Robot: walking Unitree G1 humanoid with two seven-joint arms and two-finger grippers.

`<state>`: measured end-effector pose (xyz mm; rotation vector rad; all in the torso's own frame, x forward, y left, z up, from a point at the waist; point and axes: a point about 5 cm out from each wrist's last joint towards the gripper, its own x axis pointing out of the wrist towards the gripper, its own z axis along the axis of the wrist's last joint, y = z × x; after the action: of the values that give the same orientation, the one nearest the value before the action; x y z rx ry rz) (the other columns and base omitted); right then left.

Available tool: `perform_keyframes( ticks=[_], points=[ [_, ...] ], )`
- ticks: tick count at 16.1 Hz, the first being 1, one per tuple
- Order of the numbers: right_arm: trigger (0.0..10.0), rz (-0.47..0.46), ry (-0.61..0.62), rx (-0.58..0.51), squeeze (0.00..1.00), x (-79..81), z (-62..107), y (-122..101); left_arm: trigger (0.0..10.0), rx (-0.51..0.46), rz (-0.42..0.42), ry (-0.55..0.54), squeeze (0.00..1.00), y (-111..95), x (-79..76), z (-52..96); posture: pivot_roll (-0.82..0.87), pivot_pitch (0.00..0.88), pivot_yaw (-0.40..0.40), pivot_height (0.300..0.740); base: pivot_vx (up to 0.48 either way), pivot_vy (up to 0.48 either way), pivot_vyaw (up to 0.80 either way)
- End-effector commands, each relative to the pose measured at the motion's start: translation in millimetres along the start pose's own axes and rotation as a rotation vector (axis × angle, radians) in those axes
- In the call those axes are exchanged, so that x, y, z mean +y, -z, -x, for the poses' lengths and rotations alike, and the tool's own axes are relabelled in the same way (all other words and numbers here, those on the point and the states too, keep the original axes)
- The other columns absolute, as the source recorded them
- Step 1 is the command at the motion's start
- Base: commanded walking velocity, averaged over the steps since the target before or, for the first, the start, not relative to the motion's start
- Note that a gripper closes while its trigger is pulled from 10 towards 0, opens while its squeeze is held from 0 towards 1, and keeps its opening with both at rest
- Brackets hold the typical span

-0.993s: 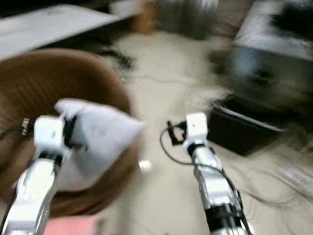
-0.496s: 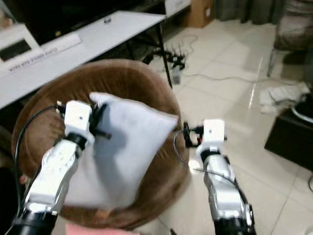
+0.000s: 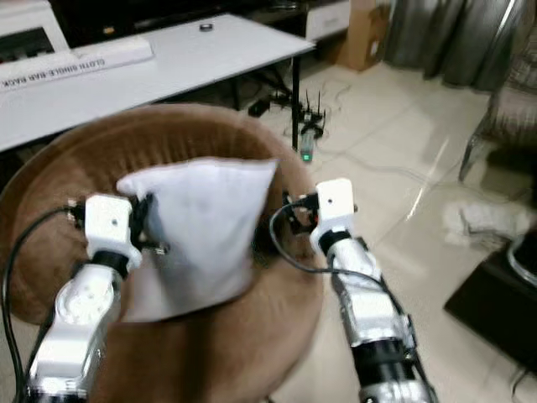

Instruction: Move the pillow to the sofa from floor

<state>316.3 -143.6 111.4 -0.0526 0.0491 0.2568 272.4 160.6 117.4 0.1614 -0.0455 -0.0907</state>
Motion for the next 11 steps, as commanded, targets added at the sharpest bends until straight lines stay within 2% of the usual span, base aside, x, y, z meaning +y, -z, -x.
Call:
perform_keyframes(
  ticks=[1, 5, 11],
  points=[
    [10.0, -0.005, -0.021, 0.007, 0.00, 3.6, -5.5, -2, 10.0, -0.051, -0.024, -0.018, 0.00, -13, 6.2, -0.2, 0.13, 0.000, 0.014, 0.740, 0.000, 0.000, 0.00],
    [10.0, -0.002, -0.030, 0.019, 0.00, 1.3, -8.1, 0, 10.0, -0.023, -0.039, 0.030, 0.00, -8, -1.6, 3.2, 0.13, 0.000, 0.014, 0.740, 0.000, 0.000, 0.00],
    [10.0, 0.007, -0.013, 0.053, 0.00, -2.5, -3.8, 8, 10.0, 0.009, -0.085, 0.133, 0.00, -5, -11.7, -6.2, 0.11, 0.000, 0.041, 0.740, 0.000, 0.000, 0.00]
  ],
)
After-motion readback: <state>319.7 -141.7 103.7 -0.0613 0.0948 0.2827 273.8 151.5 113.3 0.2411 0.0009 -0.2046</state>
